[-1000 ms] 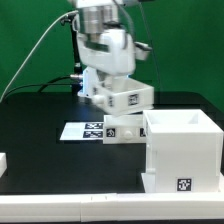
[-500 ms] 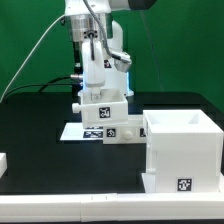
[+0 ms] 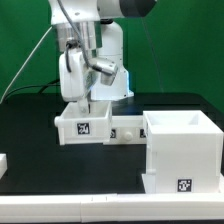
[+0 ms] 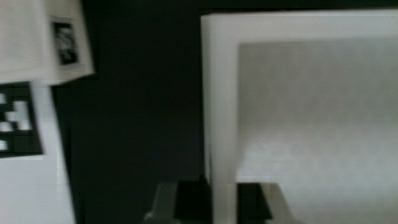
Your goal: Assemble drawer
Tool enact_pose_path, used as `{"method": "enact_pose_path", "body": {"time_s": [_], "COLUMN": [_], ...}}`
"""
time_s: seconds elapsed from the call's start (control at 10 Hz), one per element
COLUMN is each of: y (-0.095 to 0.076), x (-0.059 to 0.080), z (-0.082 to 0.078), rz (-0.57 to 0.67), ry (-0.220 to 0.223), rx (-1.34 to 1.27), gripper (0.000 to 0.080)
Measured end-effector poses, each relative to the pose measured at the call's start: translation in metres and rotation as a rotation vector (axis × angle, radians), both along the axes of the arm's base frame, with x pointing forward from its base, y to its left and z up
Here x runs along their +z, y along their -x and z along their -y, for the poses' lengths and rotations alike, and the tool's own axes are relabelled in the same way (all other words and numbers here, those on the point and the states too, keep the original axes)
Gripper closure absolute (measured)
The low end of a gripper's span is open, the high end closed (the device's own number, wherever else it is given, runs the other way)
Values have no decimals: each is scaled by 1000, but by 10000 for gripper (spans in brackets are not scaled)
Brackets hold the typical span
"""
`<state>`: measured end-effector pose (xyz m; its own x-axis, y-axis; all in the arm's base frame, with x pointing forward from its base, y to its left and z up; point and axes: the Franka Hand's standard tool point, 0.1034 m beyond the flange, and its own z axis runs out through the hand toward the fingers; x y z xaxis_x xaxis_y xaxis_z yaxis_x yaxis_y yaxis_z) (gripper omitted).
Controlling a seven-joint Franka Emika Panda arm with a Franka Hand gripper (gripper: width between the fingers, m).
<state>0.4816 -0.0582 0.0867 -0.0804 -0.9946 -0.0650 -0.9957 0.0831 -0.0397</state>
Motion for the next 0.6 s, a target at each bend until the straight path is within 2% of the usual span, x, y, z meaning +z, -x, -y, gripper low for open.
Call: {"method": "enact_pose_path", "body": {"time_s": [0.1,0.4,0.5,0.6], "y": [-12,-6,-5,0], "x": [0,-4,-7,-20], "z": [-7,-9,-6,11], "rz": [14,10,14,11], "ry": [4,-13,-12,-8], "rx": [38,39,68,86], "gripper": [761,761,761,761]}}
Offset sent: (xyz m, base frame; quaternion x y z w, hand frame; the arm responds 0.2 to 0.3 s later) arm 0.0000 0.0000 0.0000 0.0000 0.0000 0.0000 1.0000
